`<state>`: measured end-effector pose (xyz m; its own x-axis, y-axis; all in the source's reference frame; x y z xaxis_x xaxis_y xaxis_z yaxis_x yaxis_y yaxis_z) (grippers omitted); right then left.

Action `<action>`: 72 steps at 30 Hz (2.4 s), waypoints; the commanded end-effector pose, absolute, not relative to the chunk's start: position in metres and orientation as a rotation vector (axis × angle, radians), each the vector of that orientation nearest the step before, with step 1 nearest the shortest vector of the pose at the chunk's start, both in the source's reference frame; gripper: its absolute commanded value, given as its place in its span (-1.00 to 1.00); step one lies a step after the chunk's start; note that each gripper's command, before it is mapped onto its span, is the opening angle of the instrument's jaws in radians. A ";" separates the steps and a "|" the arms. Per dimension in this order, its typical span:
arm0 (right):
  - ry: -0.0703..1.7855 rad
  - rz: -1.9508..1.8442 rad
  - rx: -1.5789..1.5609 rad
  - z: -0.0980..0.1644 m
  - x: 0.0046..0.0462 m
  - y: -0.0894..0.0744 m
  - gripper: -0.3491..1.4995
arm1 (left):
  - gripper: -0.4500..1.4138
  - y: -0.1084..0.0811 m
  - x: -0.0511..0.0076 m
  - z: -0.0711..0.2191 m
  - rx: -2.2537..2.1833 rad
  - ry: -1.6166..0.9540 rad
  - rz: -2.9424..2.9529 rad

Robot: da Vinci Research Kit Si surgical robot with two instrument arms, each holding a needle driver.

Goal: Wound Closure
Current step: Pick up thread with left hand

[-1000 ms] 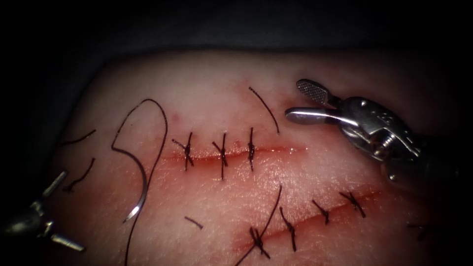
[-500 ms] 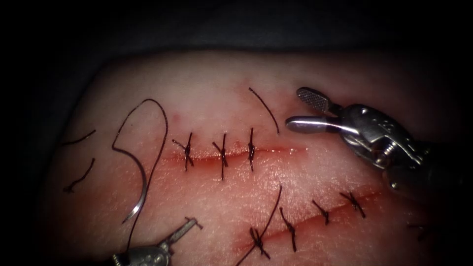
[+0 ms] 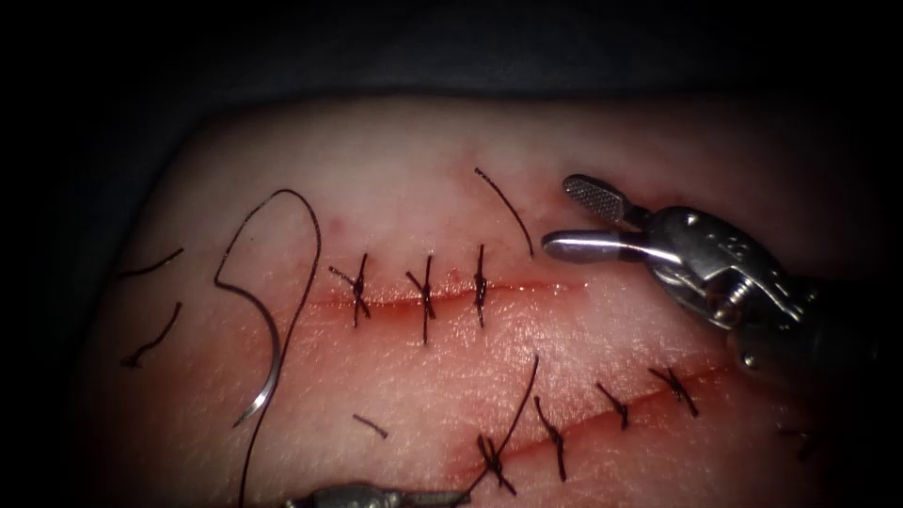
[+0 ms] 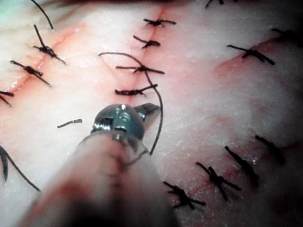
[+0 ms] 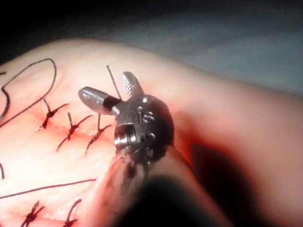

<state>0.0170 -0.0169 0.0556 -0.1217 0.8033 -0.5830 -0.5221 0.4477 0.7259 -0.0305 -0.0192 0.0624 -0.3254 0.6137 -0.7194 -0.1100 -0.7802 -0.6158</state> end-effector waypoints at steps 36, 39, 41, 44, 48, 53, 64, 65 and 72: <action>1.197 0.878 0.258 0.053 0.0179 -0.020 0.05 | 0.77 -0.018 -0.0294 0.057 -1.399 -0.571 2.033; 1.197 0.877 0.256 0.054 0.0179 -0.020 0.04 | 0.71 -0.019 -0.0306 0.058 -1.363 -0.560 2.019; 1.198 0.875 0.255 0.054 0.0180 -0.020 0.02 | 0.53 -0.019 -0.0309 0.059 -1.350 -0.566 2.005; 1.200 0.872 0.252 0.054 0.0181 -0.020 0.00 | -0.30 -0.019 -0.0310 0.060 -1.348 -0.568 2.006; 1.202 0.873 0.249 0.054 0.0182 -0.021 -0.06 | -1.00 -0.018 -0.0311 0.062 -1.337 -0.611 2.033; 1.203 0.873 0.248 0.054 0.0184 -0.021 -0.15 | -1.00 -0.017 -0.0306 0.062 -1.401 -0.571 2.125; 1.201 0.867 0.255 0.053 0.0180 -0.021 -0.18 | -1.00 -0.015 -0.0298 0.059 -1.369 -0.600 2.076; 1.200 0.868 0.255 0.054 0.0180 -0.021 -0.20 | -1.00 -0.015 -0.0299 0.059 -1.318 -0.631 2.023; 1.200 0.867 0.254 0.054 0.0181 -0.021 -0.24 | 0.22 -0.016 -0.0306 0.057 -1.177 -0.749 1.836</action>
